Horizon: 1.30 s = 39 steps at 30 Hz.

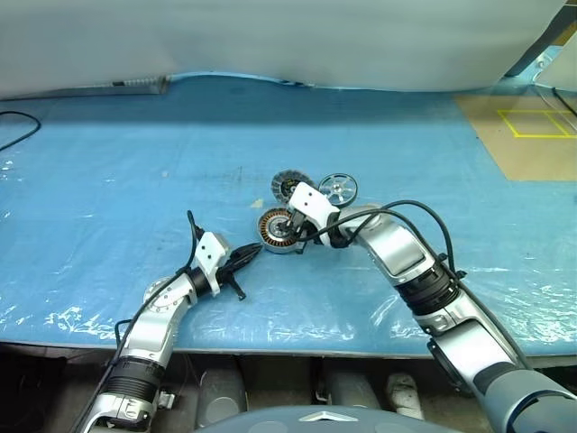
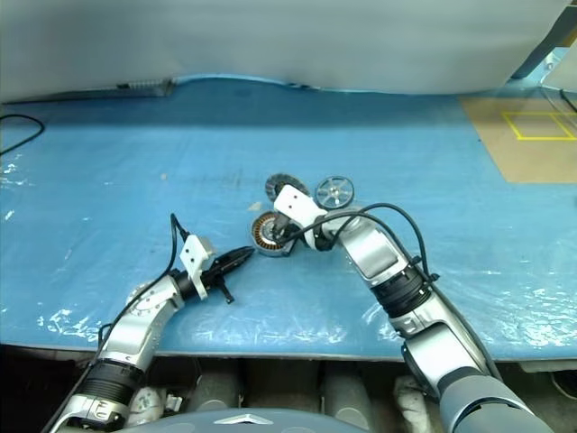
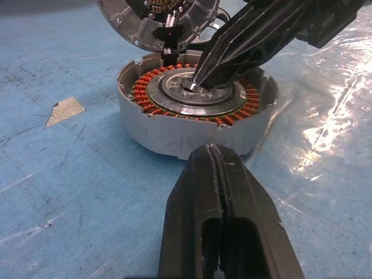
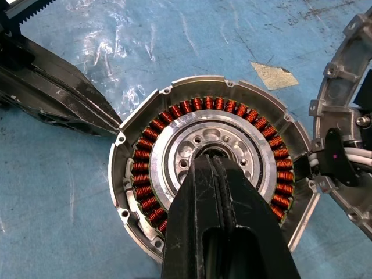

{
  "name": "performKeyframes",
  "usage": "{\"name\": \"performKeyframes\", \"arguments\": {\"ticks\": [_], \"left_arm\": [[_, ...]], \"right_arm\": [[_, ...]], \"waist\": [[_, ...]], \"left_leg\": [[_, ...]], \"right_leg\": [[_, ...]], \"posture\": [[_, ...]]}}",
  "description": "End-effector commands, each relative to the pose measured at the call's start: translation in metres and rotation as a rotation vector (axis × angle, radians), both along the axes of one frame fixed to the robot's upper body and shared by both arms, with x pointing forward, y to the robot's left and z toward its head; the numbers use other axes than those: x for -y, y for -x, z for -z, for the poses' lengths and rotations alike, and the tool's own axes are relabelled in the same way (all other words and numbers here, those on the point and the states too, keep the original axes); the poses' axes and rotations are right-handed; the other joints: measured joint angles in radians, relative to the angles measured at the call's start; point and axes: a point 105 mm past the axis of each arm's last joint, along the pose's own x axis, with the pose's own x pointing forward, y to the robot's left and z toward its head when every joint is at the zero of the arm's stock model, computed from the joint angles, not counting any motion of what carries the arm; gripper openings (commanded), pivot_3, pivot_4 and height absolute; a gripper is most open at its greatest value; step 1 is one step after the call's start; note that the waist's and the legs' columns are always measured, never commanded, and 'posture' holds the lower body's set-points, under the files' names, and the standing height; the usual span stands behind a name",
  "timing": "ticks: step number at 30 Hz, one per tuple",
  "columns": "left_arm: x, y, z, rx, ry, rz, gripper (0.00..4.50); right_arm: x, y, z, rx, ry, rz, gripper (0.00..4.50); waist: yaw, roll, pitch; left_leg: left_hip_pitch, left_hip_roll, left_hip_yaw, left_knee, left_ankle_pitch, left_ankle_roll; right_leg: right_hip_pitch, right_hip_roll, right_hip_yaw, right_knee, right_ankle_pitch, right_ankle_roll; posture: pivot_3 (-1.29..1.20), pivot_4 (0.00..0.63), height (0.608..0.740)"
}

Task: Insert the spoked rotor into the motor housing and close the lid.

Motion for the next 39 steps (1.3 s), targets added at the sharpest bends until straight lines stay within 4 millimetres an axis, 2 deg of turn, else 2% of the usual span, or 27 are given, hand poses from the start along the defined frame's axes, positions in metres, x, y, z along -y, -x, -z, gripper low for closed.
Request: {"name": "performKeyframes", "arguments": {"ticks": [1,8,15,20,25,39], "left_arm": [[0.001,0.000,-0.004,0.023,0.003,0.004,0.05],[0.002,-0.001,-0.005,0.027,0.001,0.009,0.05],[0.003,0.000,-0.005,0.026,0.000,0.013,0.05],[0.004,0.000,-0.004,0.025,0.001,0.016,0.05],[0.005,0.000,-0.004,0.023,0.002,0.015,0.05],[0.004,0.000,-0.003,0.021,0.001,0.011,0.05]], "right_arm": [[-0.005,0.005,0.000,-0.006,-0.024,-0.019,0.00],[-0.010,0.000,-0.001,0.010,-0.045,0.011,0.00],[-0.001,-0.003,0.003,0.007,-0.012,0.036,0.00],[-0.001,0.002,0.003,-0.029,-0.022,0.026,0.00],[-0.003,0.008,-0.007,-0.028,-0.056,0.004,0.00],[-0.007,-0.006,-0.011,0.024,-0.078,0.065,0.00]], "waist": [[0.000,0.000,0.000],[-0.004,0.000,0.000],[-0.005,0.000,0.000],[-0.004,0.000,0.000],[-0.002,0.000,0.000],[-0.003,0.000,0.000]], "left_leg": [[0.000,0.000,0.000,0.000,0.000,0.000],[0.000,0.000,0.000,0.000,0.000,0.000],[0.001,0.000,0.000,0.000,0.000,0.000],[0.001,0.000,0.000,0.000,0.000,0.000],[0.000,0.000,0.000,0.000,0.000,0.000],[0.000,0.000,0.000,-0.001,0.000,0.000]], "right_leg": [[0.000,0.000,0.000,0.000,0.000,0.000],[0.000,0.000,0.000,0.000,0.000,0.000],[0.000,0.000,0.000,0.001,0.000,0.000],[0.000,0.000,0.000,0.001,0.000,0.000],[0.000,0.000,0.000,0.000,0.000,0.000],[-0.001,0.000,0.000,0.000,0.000,0.000]], "posture": [[0.00,0.150,0.740],[0.00,0.150,0.740],[0.00,0.150,0.740],[0.00,0.150,0.740],[0.00,0.150,0.740],[0.00,0.150,0.740]]}}
